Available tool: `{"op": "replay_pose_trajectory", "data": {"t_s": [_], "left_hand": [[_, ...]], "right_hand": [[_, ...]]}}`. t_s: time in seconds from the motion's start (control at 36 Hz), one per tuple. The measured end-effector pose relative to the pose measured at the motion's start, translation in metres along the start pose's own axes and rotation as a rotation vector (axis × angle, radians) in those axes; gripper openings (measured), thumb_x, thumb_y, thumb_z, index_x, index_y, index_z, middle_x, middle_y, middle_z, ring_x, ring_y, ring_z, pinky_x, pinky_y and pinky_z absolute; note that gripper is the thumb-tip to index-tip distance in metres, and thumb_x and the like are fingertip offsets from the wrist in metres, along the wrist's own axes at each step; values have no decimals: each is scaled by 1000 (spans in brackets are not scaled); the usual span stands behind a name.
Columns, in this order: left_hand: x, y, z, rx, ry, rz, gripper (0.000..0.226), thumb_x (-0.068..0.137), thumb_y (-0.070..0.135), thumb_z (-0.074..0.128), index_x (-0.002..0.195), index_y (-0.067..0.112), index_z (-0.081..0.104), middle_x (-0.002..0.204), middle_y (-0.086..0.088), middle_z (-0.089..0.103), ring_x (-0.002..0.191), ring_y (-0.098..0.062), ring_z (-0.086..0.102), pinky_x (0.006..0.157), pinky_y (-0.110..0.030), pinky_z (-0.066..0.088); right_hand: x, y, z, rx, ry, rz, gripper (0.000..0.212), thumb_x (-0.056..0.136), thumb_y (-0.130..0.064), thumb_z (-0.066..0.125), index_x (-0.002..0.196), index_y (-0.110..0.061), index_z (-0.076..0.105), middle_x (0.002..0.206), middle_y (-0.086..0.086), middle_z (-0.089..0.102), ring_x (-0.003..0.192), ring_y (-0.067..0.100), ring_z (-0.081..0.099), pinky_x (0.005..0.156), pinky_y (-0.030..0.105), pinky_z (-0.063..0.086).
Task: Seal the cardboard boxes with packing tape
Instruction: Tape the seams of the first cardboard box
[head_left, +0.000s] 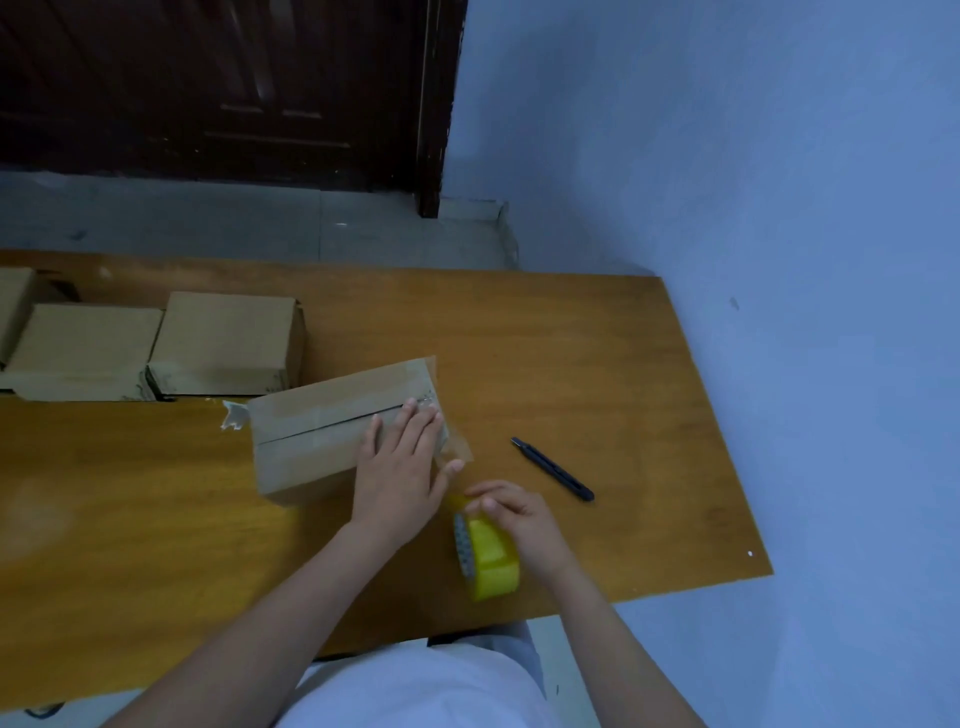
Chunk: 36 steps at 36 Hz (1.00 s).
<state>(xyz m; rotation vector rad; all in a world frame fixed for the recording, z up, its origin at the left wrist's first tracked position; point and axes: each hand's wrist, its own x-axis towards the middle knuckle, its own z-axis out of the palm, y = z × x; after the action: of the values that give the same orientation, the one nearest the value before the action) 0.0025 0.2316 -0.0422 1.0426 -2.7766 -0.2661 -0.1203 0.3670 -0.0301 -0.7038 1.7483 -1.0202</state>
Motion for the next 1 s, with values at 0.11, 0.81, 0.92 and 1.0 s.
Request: {"op": "replay_pose_trajectory", "data": {"t_s": [0.11, 0.81, 0.92, 1.0], "left_hand": [[2, 2, 2, -36, 85, -9, 50, 91, 41, 38, 121, 9, 63, 126, -4, 62, 127, -24, 50, 105, -44, 26], [2, -5, 15, 55, 227, 80, 42, 91, 33, 45, 119, 10, 66, 127, -3, 63, 128, -21, 43, 103, -45, 33], [3, -5, 16, 51, 228, 76, 40, 92, 33, 46, 118, 11, 67, 128, -1, 62, 129, -20, 43, 102, -45, 34], [3, -6, 17, 47, 228, 79, 39, 92, 33, 47, 118, 11, 67, 128, -2, 62, 129, -20, 44, 102, -45, 35]], "right_hand": [[5, -4, -33, 53, -20, 226, 22, 93, -13, 58, 75, -12, 72, 98, -3, 72, 97, 10, 64, 96, 32, 45], [157, -13, -22, -866, -43, 171, 22, 96, -22, 50, 87, -12, 67, 94, 12, 64, 95, 30, 61, 64, 28, 36], [176, -7, -26, -860, -18, 109, 22, 96, -28, 52, 96, -16, 70, 111, 9, 54, 108, 29, 54, 71, 32, 35], [184, -3, -30, -888, 11, 54, 24, 95, -32, 53, 109, -25, 71, 103, 4, 50, 108, 24, 47, 81, 34, 38]]}}
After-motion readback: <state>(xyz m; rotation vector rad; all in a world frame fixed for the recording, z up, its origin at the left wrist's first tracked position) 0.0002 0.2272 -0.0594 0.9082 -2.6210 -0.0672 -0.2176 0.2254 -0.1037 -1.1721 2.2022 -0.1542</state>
